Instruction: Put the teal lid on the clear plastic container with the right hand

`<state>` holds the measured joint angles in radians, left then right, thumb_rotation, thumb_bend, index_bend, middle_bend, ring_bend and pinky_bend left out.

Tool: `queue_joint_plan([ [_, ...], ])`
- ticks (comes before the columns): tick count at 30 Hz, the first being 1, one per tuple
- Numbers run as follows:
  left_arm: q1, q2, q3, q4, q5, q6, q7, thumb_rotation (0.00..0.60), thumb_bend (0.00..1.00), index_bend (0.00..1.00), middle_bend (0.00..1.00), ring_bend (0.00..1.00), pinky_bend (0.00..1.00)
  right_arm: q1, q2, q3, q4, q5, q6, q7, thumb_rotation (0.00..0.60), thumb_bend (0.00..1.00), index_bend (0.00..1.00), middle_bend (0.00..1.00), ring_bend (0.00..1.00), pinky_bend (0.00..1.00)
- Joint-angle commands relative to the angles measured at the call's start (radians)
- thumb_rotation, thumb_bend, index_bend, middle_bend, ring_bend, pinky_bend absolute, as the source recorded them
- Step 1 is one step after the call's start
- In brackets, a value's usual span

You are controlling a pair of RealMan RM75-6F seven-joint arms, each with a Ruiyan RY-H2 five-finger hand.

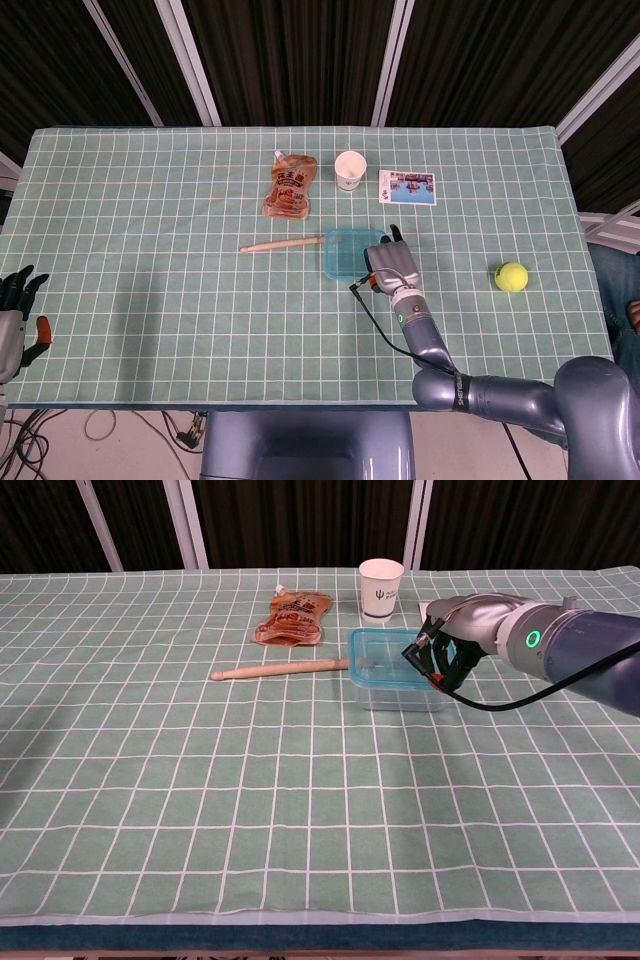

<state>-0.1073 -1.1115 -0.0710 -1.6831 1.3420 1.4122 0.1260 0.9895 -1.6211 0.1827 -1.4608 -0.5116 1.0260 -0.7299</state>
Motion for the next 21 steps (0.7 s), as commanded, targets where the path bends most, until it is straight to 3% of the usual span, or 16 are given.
queue_joint_plan([
  [1,0.0,0.0,0.0,0.0,0.001,0.0,0.0,0.6,0.66,0.11,0.0,0.0,0.0,-0.002,-0.004,-0.001,0.003,-0.002,-0.003,0.001,0.6,0.48,0.7,0.58,0.25,0.0],
  [9,0.0,0.003,0.0,-0.004,0.003,0.001,-0.002,0.6,0.66,0.11,0.0,0.0,0.0,0.001,0.01,0.03,-0.02,-0.023,0.023,0.004,0.6,0.48,0.7,0.58,0.25,0.0],
  [21,0.0,0.005,-0.001,-0.005,-0.004,-0.004,-0.007,0.6,0.66,0.11,0.0,0.0,0.0,0.015,0.1,0.116,-0.105,-0.005,0.063,0.001,0.6,0.48,0.71,0.58,0.25,0.0],
])
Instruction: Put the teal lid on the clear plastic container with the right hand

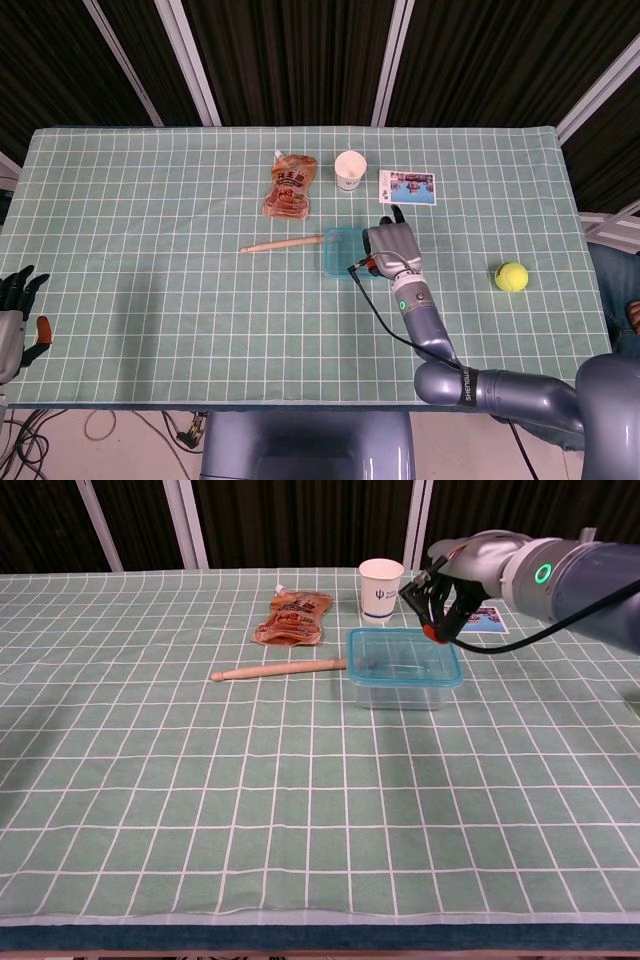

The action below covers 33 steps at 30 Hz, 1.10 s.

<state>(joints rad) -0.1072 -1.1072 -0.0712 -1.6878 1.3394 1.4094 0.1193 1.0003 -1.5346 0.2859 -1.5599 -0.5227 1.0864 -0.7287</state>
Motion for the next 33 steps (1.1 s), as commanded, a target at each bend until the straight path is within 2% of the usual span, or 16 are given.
queue_joint_plan([
  [1,0.0,0.001,-0.001,-0.001,-0.003,-0.001,0.0,0.6,0.66,0.11,0.0,0.0,0.0,0.008,0.018,0.018,-0.002,0.012,-0.001,-0.002,0.6,0.48,0.71,0.58,0.25,0.0],
  [7,0.002,0.002,-0.006,-0.006,-0.021,-0.003,0.002,0.6,0.66,0.11,0.0,0.0,0.0,0.042,0.007,0.05,0.085,0.069,-0.056,0.001,0.6,0.48,0.71,0.58,0.25,0.0],
  [19,-0.003,-0.004,-0.01,-0.011,-0.043,-0.016,0.017,0.6,0.66,0.11,0.0,0.0,0.0,0.098,-0.07,0.065,0.273,0.118,-0.145,0.02,0.6,0.48,0.71,0.58,0.25,0.0],
  [33,-0.004,-0.004,-0.011,-0.009,-0.042,-0.014,0.015,0.6,0.66,0.11,0.0,0.0,0.0,0.117,-0.163,0.045,0.395,0.123,-0.172,0.028,0.6,0.48,0.71,0.58,0.25,0.0],
])
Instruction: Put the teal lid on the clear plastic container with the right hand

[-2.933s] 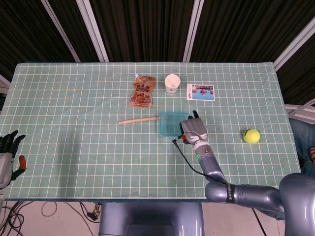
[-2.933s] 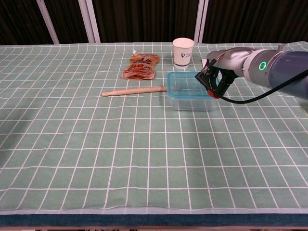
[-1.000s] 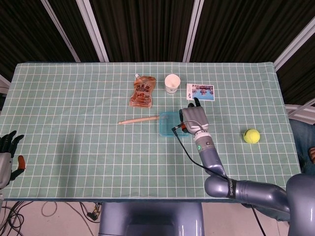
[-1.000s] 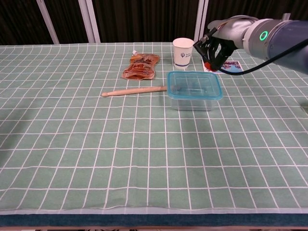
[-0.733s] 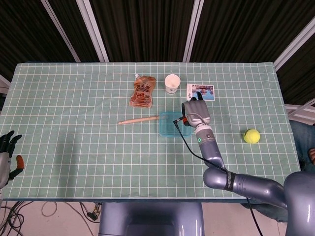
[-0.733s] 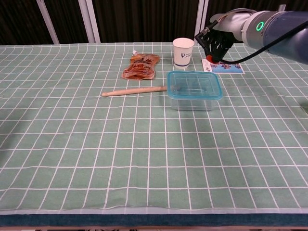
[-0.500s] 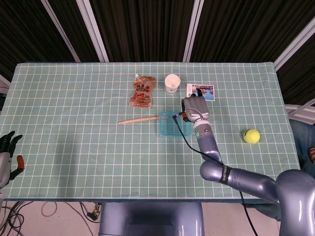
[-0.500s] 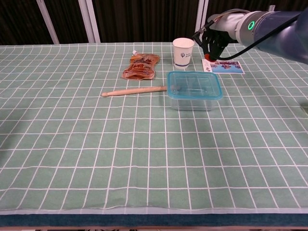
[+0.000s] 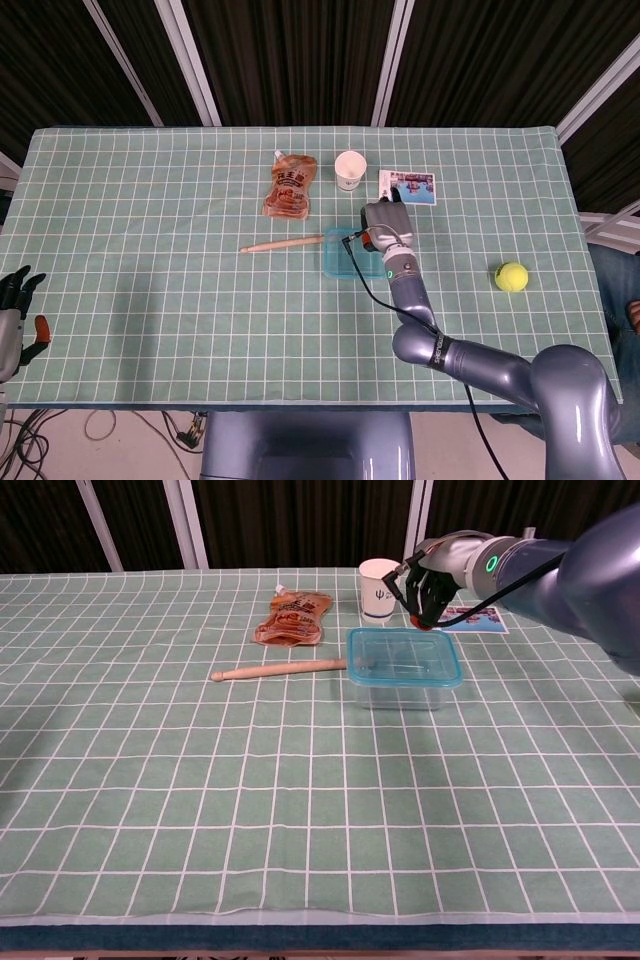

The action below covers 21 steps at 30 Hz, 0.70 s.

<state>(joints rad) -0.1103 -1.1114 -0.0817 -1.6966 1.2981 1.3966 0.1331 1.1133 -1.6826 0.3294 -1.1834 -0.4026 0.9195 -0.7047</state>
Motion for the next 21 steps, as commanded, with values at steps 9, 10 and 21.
queue_joint_plan([
  [9,-0.001,0.001,0.0,-0.001,-0.002,-0.001,0.0,0.6,0.66,0.11,0.0,0.0,0.0,0.008,-0.037,-0.003,0.061,0.007,-0.022,-0.008,0.6,0.48,0.71,0.58,0.25,0.0],
  [10,-0.001,0.001,0.0,-0.001,-0.002,-0.002,0.0,0.6,0.66,0.11,0.0,0.0,0.0,0.007,-0.04,-0.004,0.066,0.008,-0.026,-0.008,0.6,0.48,0.71,0.58,0.25,0.0],
  [21,-0.001,0.002,-0.002,0.0,-0.008,-0.003,0.002,0.6,0.66,0.11,0.0,0.0,0.0,0.007,-0.073,-0.007,0.12,0.004,-0.056,-0.004,0.6,0.48,0.71,0.58,0.25,0.0],
])
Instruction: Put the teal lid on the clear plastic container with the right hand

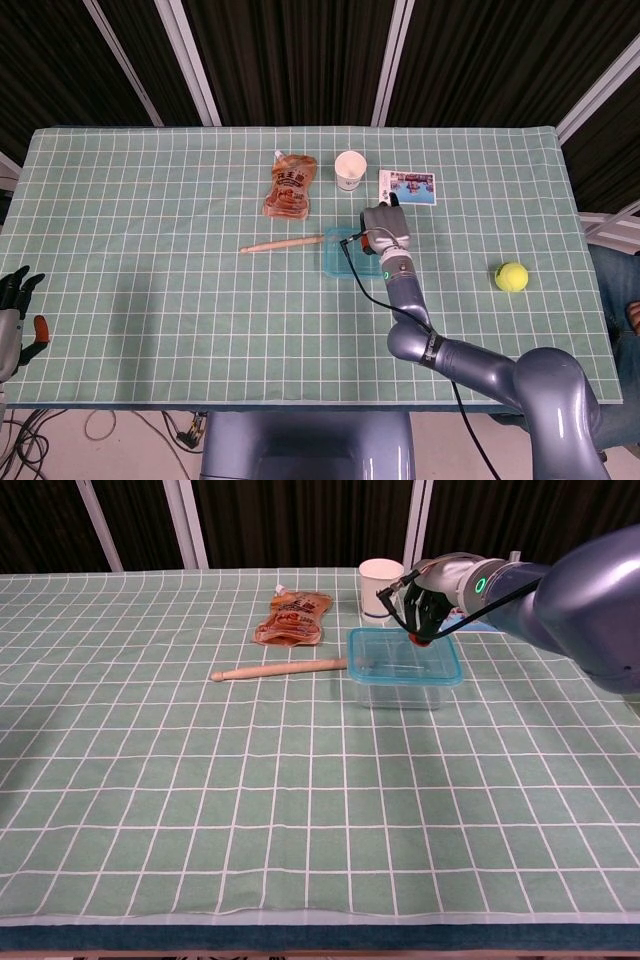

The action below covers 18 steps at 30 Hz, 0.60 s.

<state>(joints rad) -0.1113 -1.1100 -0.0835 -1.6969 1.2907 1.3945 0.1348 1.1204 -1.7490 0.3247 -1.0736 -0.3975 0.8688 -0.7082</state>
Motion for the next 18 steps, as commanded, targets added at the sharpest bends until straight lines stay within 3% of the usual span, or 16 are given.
queue_joint_plan([
  [1,0.0,0.0,0.0,0.0,-0.001,-0.001,0.0,0.6,0.66,0.11,0.0,0.0,0.0,-0.001,-0.011,-0.003,0.015,-0.002,-0.007,0.0,0.6,0.48,0.71,0.58,0.25,0.0],
  [18,-0.001,0.002,-0.001,-0.001,-0.004,-0.003,-0.002,0.6,0.66,0.11,0.0,0.0,0.0,-0.002,-0.05,-0.002,0.085,-0.007,-0.05,0.003,0.6,0.48,0.71,0.58,0.25,0.0],
])
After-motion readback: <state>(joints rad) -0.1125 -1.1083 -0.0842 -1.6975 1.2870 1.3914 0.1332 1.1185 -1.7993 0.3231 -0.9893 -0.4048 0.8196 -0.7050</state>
